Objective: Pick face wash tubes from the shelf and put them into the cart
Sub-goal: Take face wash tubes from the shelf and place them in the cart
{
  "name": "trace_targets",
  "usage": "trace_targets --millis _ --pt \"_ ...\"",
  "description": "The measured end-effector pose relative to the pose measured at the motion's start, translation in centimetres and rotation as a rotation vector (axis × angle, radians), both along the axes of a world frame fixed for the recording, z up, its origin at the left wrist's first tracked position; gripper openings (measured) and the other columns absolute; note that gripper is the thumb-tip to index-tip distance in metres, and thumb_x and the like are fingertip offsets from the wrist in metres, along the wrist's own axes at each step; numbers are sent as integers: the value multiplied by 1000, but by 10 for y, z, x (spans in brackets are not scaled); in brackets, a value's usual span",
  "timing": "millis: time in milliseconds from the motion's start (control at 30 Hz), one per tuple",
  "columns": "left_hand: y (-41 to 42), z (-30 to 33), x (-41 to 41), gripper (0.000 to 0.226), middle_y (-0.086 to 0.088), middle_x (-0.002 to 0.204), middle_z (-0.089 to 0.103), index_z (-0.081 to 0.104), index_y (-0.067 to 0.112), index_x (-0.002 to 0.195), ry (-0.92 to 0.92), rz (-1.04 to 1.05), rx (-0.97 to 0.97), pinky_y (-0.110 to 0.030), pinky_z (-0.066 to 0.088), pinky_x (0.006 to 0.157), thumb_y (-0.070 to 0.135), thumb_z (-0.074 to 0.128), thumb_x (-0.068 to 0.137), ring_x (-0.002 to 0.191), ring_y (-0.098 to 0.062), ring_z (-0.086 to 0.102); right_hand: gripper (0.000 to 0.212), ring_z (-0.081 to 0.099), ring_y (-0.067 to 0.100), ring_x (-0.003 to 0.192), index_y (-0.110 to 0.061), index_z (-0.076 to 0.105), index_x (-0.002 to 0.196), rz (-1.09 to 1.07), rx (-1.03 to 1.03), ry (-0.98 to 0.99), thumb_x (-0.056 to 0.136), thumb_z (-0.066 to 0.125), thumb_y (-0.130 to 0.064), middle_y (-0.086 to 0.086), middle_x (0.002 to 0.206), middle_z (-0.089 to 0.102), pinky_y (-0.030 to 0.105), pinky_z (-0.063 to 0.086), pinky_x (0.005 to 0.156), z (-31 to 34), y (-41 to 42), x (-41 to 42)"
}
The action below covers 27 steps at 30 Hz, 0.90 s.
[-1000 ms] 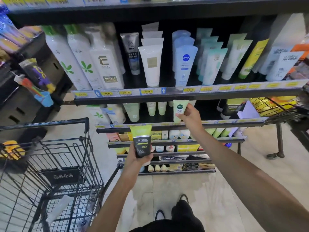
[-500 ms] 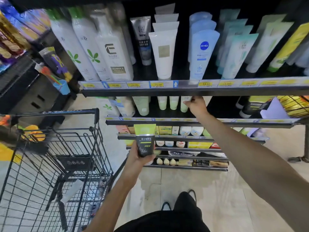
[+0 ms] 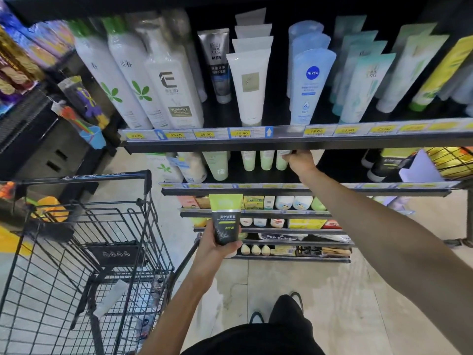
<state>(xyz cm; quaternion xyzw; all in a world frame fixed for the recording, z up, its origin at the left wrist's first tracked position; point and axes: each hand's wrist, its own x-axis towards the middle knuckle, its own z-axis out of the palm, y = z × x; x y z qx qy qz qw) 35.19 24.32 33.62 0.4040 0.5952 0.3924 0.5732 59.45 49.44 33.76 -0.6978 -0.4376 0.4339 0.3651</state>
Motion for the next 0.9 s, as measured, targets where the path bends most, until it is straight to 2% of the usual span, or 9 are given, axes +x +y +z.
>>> trace_targets --millis 133,267,333,400,500,633,800,900 --pt "0 -1 0 72 -3 128 70 52 27 138 -15 -11 11 -52 48 110 14 83 74 122 -23 65 32 61 31 117 1 63 124 -3 7 8 93 69 -7 20 124 66 29 45 92 0 -3 -1" --pt "1 -2 2 73 -3 128 71 51 30 138 -35 -17 22 -48 49 109 12 83 74 123 -22 65 37 62 32 118 -1 64 124 30 34 -47 90 73 -9 18 123 67 34 47 98 -1 -10 -2" --pt "2 -2 6 69 -4 124 73 54 29 135 -46 -13 26 -50 49 108 10 83 75 120 -24 67 43 61 27 122 -5 61 130 36 65 -49 89 74 -8 11 129 67 33 46 101 0 -20 -3" --pt "4 -1 10 64 -5 120 74 55 28 131 -60 -4 35 -50 50 107 6 84 78 118 -27 68 55 54 16 124 -9 52 141 36 88 -23 90 72 -3 2 135 61 28 40 104 4 -38 -5" --pt "9 0 21 65 -4 119 73 54 28 133 -75 -1 35 -48 51 106 2 84 81 116 -27 67 71 48 23 140 -10 39 155 67 106 -26 92 72 -4 10 152 50 36 38 117 6 -68 -1" --pt "16 4 45 69 1 124 73 53 30 136 -127 -44 21 -53 45 112 13 87 78 119 -23 67 63 42 23 146 -14 41 154 136 129 -127 97 67 -8 9 157 46 37 36 120 8 -110 26" --pt "18 13 92 72 -6 125 73 56 27 134 -212 -126 15 -58 43 112 29 89 70 121 -31 66 57 46 19 143 -18 44 153 112 166 -261 100 65 -13 2 155 49 39 42 116 13 -146 86" --pt "18 15 123 58 -1 124 74 58 24 132 -202 -193 28 -48 48 108 13 84 82 119 -24 67 54 51 19 137 -20 46 151 64 163 -299 101 64 -13 2 152 52 34 44 109 13 -165 134"
